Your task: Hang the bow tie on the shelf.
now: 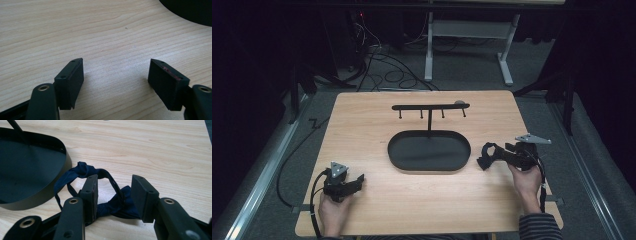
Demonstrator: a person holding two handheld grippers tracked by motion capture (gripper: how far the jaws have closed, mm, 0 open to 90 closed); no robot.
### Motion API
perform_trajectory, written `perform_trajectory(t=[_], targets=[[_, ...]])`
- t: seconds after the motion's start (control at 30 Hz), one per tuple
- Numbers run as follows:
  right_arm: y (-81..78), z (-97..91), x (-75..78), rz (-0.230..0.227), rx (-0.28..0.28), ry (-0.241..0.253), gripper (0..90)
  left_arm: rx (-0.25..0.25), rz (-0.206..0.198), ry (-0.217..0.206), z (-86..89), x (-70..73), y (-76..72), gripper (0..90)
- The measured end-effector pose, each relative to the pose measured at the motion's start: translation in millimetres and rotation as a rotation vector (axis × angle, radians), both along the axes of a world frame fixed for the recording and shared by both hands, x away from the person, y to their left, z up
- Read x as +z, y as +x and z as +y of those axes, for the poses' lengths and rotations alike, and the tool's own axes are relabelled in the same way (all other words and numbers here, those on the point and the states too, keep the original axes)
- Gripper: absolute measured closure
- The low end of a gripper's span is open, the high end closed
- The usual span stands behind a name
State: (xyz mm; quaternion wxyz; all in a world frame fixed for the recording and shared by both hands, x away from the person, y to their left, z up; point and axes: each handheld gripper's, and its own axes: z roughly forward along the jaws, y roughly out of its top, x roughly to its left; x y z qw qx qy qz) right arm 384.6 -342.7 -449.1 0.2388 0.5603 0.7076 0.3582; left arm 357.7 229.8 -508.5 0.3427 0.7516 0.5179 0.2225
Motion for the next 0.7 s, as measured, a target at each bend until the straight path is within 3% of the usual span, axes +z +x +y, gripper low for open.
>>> perform_trajectory(t=[0.7], targets=[[20.0,0.3,-19.2,0.057,0.001,-0.015,64.4,0.0,0.0,0.001,-0.1,0.0,0.0,29.3]])
